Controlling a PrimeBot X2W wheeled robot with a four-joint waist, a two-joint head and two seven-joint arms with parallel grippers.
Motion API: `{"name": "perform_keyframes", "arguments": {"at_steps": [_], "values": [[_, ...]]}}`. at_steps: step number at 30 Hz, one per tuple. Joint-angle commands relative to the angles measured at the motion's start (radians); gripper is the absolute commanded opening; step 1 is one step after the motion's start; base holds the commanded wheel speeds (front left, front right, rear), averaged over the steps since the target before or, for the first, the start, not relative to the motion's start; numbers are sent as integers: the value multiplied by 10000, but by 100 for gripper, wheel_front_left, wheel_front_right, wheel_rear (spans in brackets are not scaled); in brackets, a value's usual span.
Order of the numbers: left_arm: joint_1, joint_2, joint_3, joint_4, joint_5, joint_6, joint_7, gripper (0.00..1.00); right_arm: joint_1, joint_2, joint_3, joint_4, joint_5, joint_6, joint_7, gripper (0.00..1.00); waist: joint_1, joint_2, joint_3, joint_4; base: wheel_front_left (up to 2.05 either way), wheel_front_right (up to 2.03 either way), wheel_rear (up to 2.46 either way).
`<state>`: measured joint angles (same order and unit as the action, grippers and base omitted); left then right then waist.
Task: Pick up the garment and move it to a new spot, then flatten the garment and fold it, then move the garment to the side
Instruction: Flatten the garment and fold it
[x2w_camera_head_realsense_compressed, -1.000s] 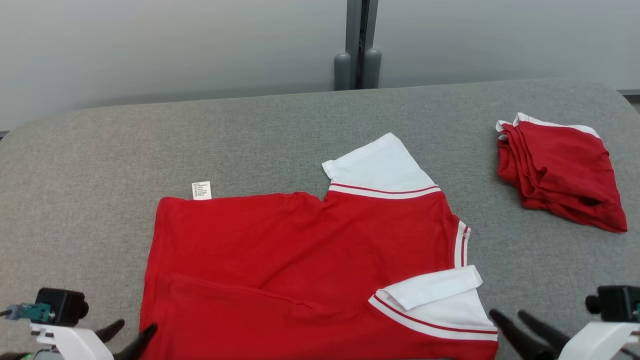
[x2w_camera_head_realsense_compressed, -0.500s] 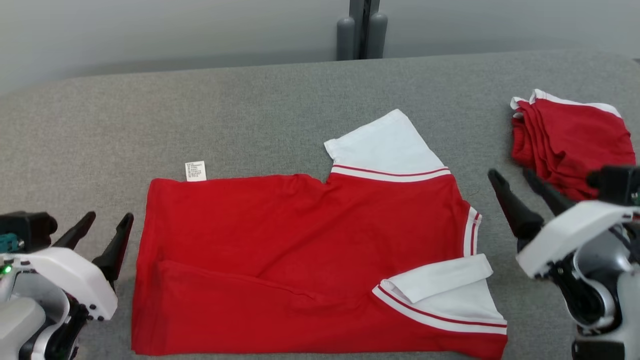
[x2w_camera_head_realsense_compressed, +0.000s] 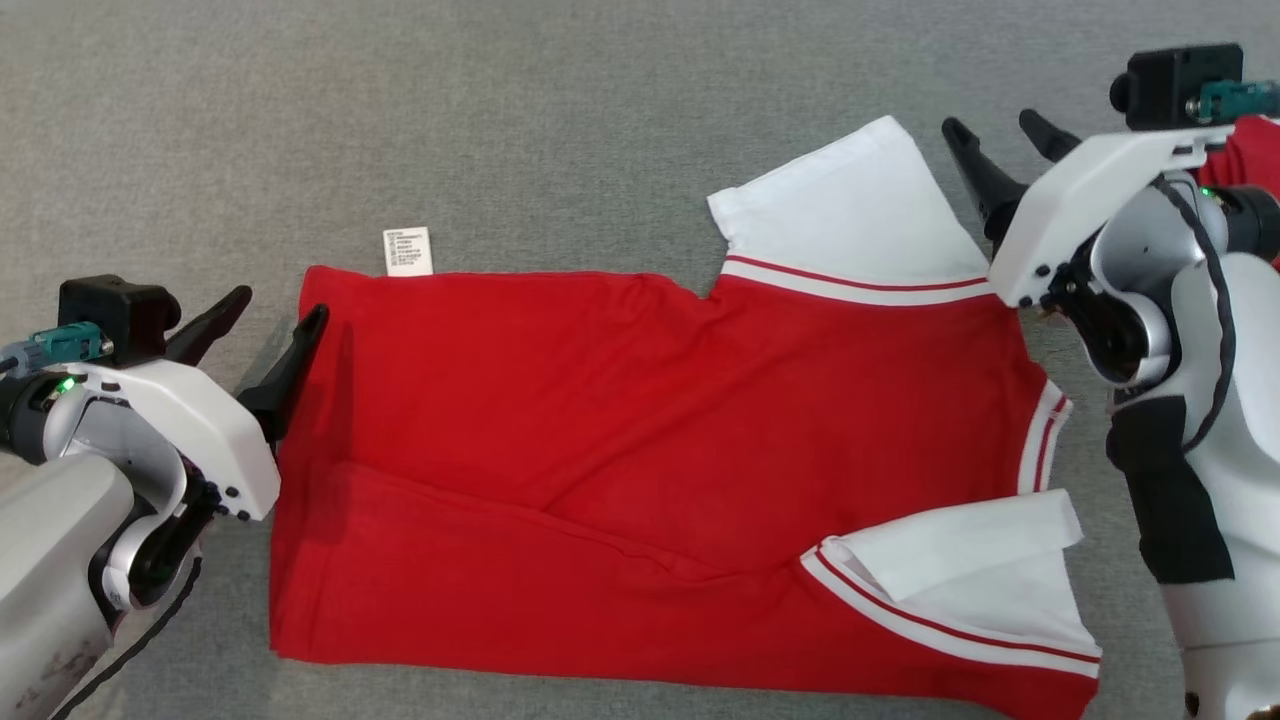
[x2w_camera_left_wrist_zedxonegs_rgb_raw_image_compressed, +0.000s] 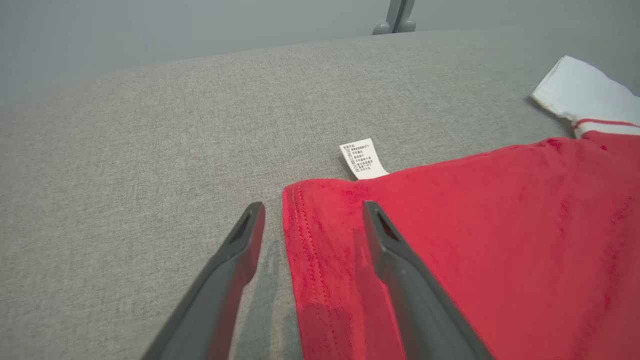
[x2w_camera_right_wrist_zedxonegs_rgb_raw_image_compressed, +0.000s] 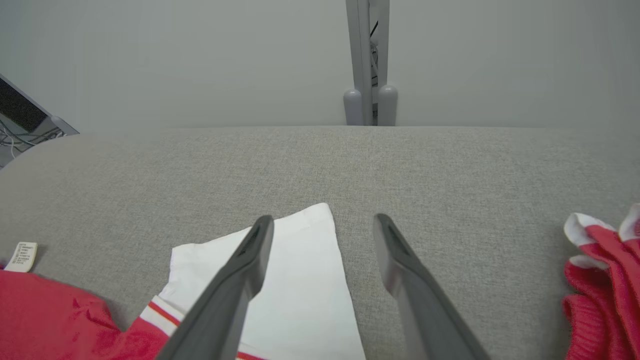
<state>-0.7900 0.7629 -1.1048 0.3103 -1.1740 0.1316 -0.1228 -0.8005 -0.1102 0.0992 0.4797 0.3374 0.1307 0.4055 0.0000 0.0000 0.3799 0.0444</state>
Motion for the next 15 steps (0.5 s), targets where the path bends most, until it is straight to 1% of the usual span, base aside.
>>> {"name": "perform_keyframes", "arguments": {"at_steps": [1,4,7,12,15], "values": [[-193,-32,4,73,27,-68,43,100,-175,-49,21,135,-37,1,49,100,0,0,224,242,0,0,0],[-489,-180,-58,346,-37,-363,365,100,-859,-186,218,997,-136,1,225,100,0,0,358,391,0,0,0],[-736,-375,-48,578,-96,-644,535,100,-1381,-182,350,1735,-242,1,287,100,0,0,483,495,0,0,0],[-1125,-618,-31,767,-119,-1053,674,100,-2086,-103,385,2605,-359,1,143,100,0,0,826,574,0,0,0],[-1288,-755,-59,852,-156,-1250,789,100,-2362,-16,378,3098,-375,1,329,100,0,0,995,585,0,0,0]]}}
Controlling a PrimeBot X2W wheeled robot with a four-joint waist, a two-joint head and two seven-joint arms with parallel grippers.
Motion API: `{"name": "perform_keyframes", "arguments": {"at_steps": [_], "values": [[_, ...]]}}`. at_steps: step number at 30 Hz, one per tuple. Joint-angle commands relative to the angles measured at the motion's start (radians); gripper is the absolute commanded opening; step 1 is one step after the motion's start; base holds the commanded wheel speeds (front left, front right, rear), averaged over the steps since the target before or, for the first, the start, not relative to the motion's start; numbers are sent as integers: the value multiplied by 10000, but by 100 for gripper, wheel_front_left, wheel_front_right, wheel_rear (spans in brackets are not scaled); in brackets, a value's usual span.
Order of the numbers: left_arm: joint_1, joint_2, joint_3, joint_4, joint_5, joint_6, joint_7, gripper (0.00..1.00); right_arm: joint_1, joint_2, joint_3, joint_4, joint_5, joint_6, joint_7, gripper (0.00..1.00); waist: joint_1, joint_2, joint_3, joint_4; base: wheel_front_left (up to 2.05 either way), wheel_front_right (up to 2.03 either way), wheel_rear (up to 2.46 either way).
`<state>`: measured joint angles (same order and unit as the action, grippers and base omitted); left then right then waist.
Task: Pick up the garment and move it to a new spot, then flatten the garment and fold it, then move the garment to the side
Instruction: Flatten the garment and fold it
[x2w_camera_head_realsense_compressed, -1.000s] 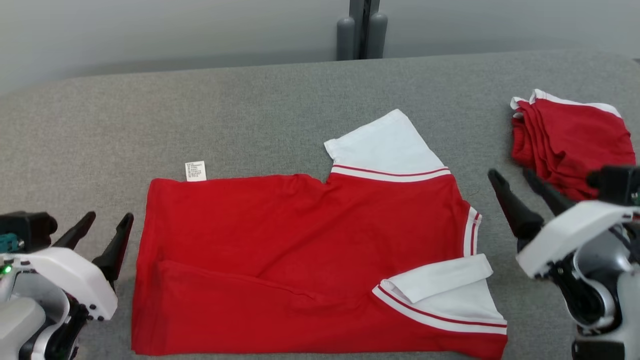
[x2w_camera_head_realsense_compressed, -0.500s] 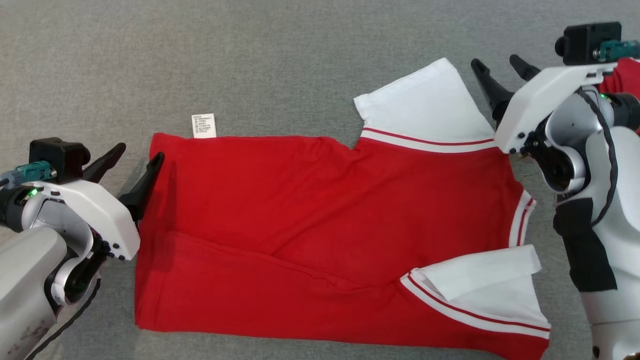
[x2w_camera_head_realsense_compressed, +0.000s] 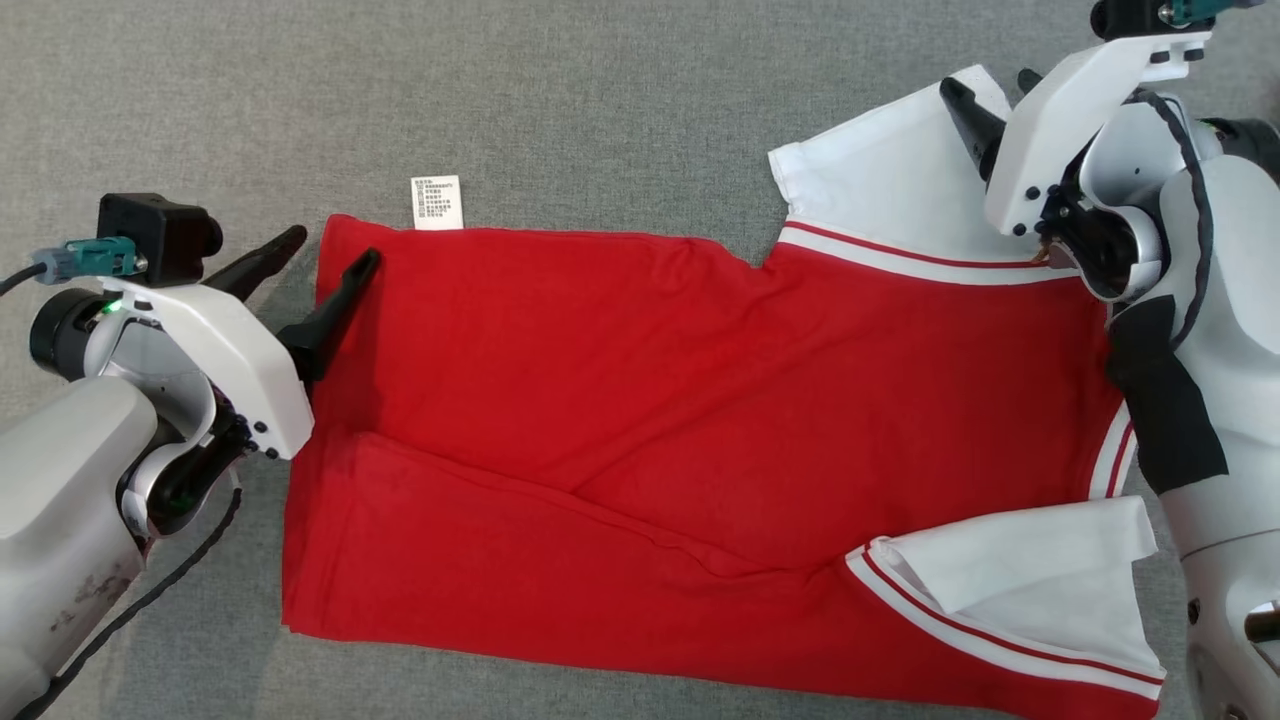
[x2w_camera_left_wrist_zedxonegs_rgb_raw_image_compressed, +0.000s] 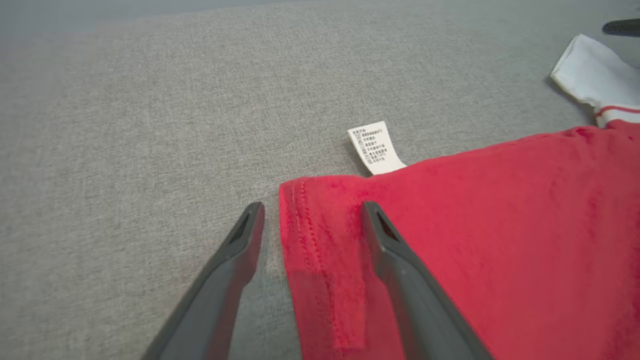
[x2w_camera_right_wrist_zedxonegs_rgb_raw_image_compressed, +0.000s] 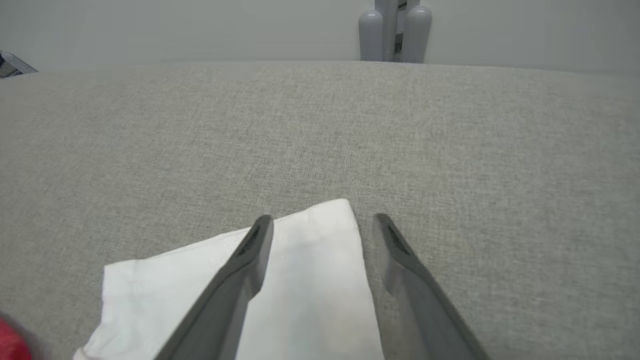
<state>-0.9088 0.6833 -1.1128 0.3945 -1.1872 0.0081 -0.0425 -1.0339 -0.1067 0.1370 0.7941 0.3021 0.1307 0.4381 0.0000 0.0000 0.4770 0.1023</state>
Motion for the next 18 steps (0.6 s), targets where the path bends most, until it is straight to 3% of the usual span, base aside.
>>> {"name": "perform_keyframes", "arguments": {"at_steps": [1,9,10,14,15,16,17,18], "values": [[-155,16,12,65,-7,-67,13,100,-131,-36,-48,81,-25,1,8,100,0,0,65,1,0,0,0],[-374,-338,-76,682,16,-346,90,100,-255,225,11,902,72,1,235,100,0,0,174,-101,0,0,0],[-399,-367,-84,758,17,-385,98,100,-256,241,42,941,102,1,238,90,0,0,179,-117,0,0,0],[-503,-480,-147,926,56,-545,159,100,-301,292,206,1040,244,1,212,0,0,0,191,-183,0,0,0],[-510,-501,-132,955,54,-584,110,92,-309,305,249,1040,270,1,143,0,0,0,182,-194,0,0,0],[-507,-503,-110,989,65,-584,60,71,-309,307,292,1012,303,1,49,0,0,0,168,-205,0,0,0],[-496,-507,-110,1039,66,-602,34,43,-294,301,337,981,334,1,-72,0,0,0,145,-214,0,0,0],[-481,-523,-108,1086,63,-613,-4,3,-280,292,393,954,349,1,-196,0,0,0,112,-222,0,0,0]]}}
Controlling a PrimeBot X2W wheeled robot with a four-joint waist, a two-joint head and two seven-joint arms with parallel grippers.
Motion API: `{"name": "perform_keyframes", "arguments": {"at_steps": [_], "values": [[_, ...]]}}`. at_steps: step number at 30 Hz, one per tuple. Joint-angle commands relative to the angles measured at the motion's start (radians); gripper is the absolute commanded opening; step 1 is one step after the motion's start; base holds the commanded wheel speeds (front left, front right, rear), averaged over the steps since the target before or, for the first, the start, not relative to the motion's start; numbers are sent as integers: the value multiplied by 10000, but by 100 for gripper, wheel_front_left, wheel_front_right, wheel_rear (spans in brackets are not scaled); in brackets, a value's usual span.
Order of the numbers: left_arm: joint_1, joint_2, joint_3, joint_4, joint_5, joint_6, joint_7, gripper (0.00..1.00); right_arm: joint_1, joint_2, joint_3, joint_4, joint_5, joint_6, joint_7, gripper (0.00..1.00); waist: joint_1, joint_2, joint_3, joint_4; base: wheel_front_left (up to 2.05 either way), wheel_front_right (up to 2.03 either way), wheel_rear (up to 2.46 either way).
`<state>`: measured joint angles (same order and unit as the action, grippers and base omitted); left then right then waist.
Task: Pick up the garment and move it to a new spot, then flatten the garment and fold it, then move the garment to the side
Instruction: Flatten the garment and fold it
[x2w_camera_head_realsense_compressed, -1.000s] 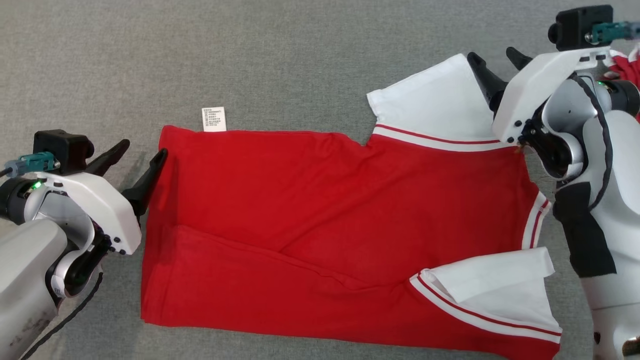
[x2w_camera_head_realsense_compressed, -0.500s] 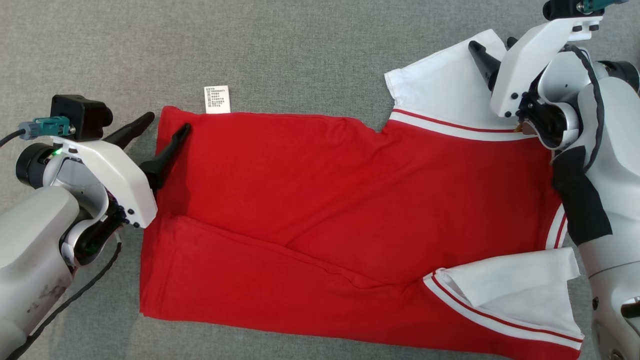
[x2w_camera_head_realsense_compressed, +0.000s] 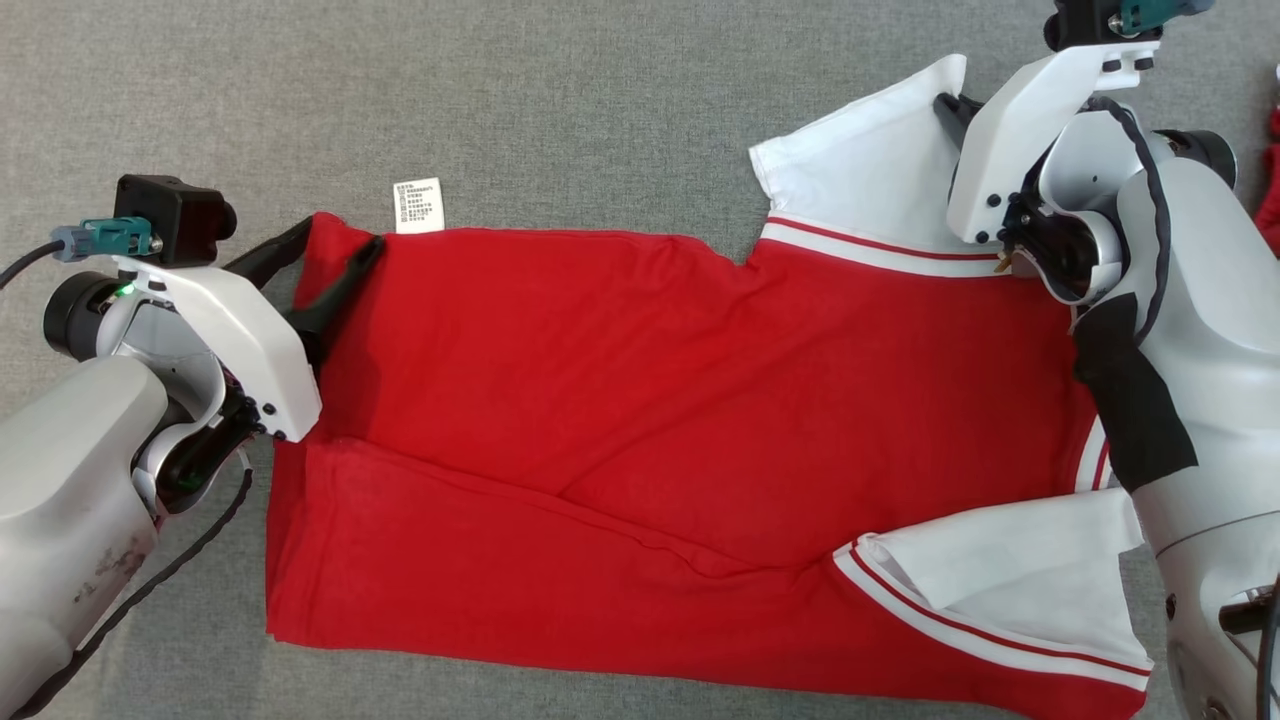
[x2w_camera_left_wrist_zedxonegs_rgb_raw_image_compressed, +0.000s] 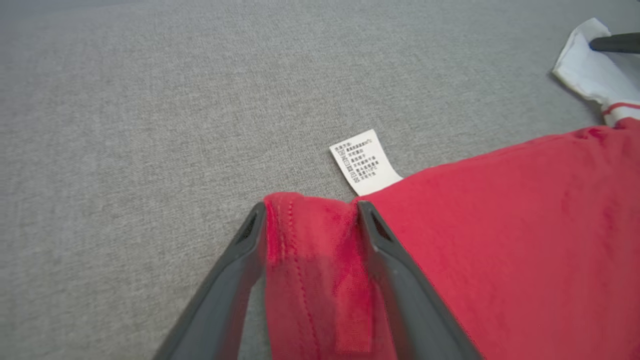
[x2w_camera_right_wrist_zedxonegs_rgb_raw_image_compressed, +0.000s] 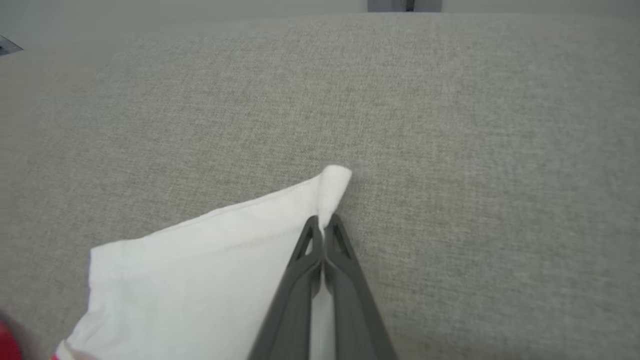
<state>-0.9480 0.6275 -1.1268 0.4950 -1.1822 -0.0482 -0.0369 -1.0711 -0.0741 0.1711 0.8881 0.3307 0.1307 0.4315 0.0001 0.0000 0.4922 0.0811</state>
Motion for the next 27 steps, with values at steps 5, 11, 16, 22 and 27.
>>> {"name": "perform_keyframes", "arguments": {"at_steps": [5,11,16,22,27], "values": [[36,-38,25,213,29,-73,-220,0,156,-112,285,-50,291,1,-710,0,-1,0,-265,-25,0,0,0],[288,42,48,250,-76,-42,-387,0,318,-228,510,-26,623,1,-1165,0,-1,0,-638,-65,0,0,0],[636,167,53,162,-219,38,-443,0,531,-385,761,-106,1056,1,-1542,0,-1,0,-1050,-176,0,0,0],[892,335,132,102,-356,152,-554,0,764,-605,1077,-235,1626,1,-1904,0,-1,0,-1366,-306,0,0,0],[1100,395,104,76,-404,234,-582,0,1011,-786,1468,-347,2192,1,-2065,0,-1,0,-1639,-429,0,0,0]]}}
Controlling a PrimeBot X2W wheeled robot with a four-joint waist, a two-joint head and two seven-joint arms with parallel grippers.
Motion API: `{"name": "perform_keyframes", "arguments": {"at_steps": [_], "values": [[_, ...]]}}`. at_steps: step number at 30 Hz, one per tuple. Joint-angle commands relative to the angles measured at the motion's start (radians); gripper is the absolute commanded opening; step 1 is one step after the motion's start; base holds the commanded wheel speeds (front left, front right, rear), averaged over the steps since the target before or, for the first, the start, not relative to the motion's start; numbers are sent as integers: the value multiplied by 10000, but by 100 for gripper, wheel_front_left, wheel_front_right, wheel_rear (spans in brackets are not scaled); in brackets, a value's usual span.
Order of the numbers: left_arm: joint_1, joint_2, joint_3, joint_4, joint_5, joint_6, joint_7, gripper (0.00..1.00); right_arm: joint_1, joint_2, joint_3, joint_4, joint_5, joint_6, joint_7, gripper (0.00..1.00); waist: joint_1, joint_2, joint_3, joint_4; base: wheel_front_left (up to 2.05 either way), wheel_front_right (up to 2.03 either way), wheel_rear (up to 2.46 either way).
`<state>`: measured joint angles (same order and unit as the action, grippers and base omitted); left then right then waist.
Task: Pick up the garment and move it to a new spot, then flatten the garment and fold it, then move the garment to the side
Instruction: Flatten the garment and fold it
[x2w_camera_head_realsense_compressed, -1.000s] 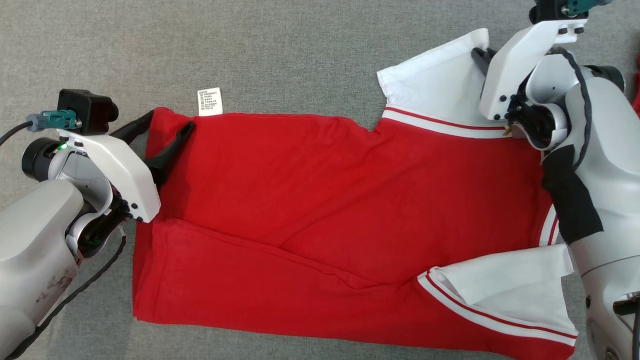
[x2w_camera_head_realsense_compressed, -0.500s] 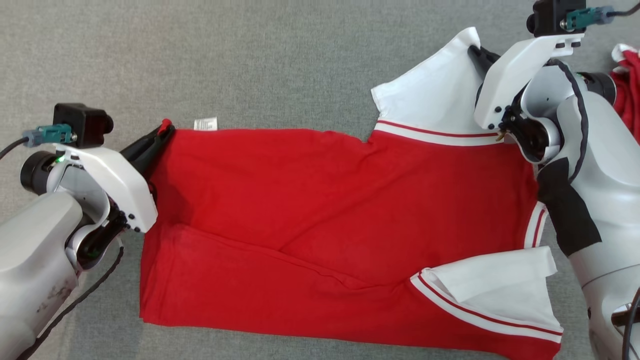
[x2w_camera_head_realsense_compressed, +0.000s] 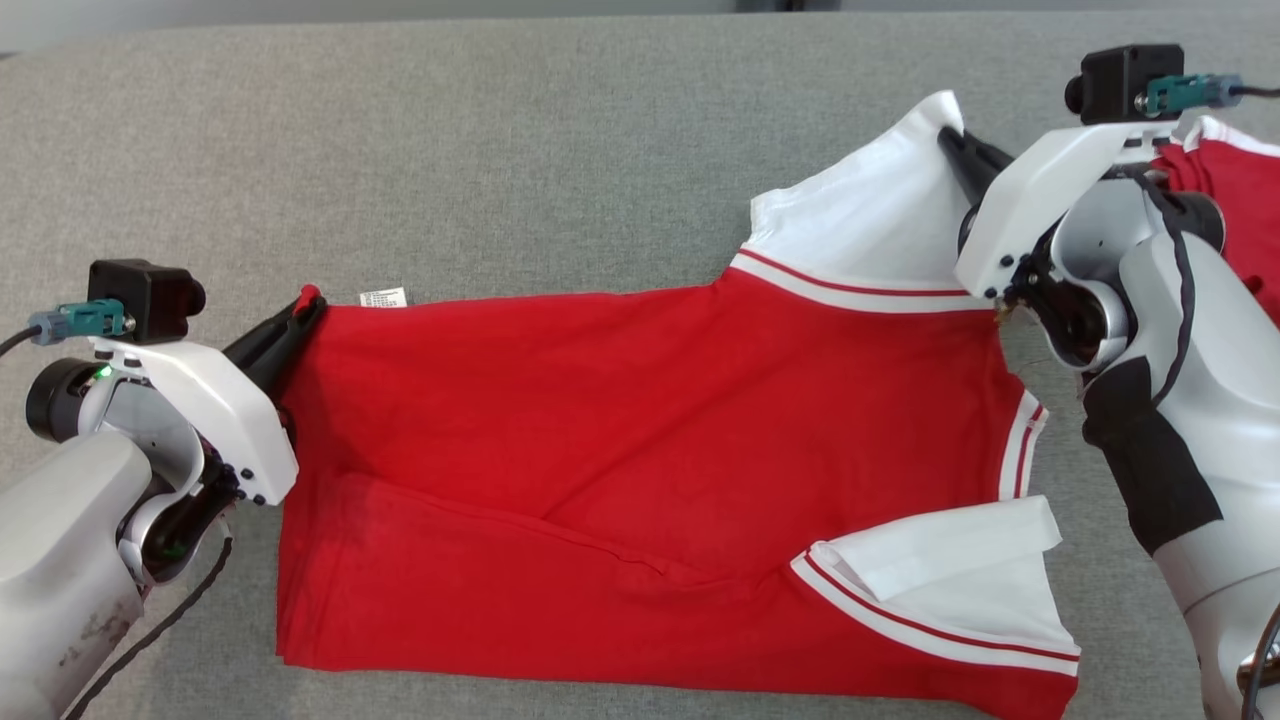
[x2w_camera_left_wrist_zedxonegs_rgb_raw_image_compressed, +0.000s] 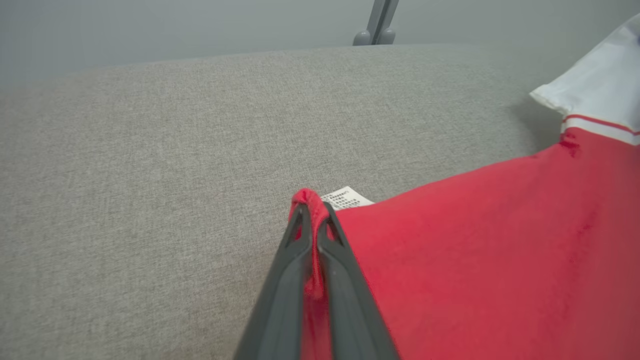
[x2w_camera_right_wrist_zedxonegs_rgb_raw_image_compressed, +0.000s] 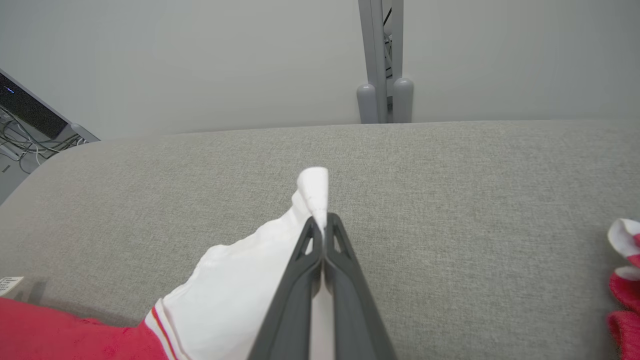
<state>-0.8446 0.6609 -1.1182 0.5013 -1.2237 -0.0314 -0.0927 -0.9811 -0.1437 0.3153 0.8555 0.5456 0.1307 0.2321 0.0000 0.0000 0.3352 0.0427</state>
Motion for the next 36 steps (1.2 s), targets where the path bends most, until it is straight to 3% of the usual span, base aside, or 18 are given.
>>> {"name": "perform_keyframes", "arguments": {"at_steps": [1,9,21,36], "values": [[111,65,-1,0,-4,60,-20,0,170,-101,96,-44,164,1,-60,0,0,0,-139,-72,0,0,0],[537,370,-309,-87,-150,-38,555,0,779,-417,976,-501,1250,1,475,0,0,0,-825,-293,0,0,0],[389,407,-510,367,-1506,-839,2850,0,1582,-1059,2153,-1682,2567,1,1352,0,0,0,-1785,-782,0,0,0],[444,358,-968,1089,-2047,-1008,4595,0,2536,-1674,3026,-2856,3809,1,2603,0,0,0,-2342,-1086,0,0,0]]}}
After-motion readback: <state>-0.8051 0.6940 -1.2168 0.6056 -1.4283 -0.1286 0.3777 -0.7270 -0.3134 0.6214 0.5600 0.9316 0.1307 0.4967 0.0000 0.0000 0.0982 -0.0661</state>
